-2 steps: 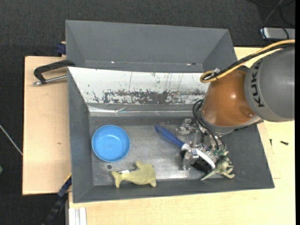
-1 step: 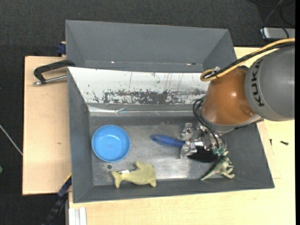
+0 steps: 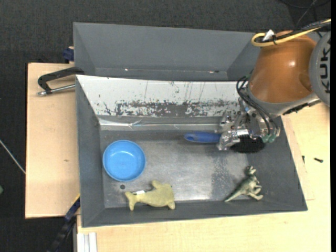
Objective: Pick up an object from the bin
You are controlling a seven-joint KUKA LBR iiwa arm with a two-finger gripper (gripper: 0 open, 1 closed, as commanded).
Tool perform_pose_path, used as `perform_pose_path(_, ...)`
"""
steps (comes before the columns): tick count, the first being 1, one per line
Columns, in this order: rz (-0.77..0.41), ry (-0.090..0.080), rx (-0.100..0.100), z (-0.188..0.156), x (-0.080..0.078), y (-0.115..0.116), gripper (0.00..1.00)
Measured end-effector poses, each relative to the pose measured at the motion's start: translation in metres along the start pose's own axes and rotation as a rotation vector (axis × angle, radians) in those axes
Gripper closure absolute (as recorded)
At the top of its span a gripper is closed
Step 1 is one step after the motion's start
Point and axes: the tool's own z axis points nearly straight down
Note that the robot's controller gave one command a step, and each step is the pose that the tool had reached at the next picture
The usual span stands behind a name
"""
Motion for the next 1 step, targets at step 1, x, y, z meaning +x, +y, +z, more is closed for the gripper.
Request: perform_pose_path(1,-0.27,0.004,-0.001,-0.0794,0.011,-0.018,1.0)
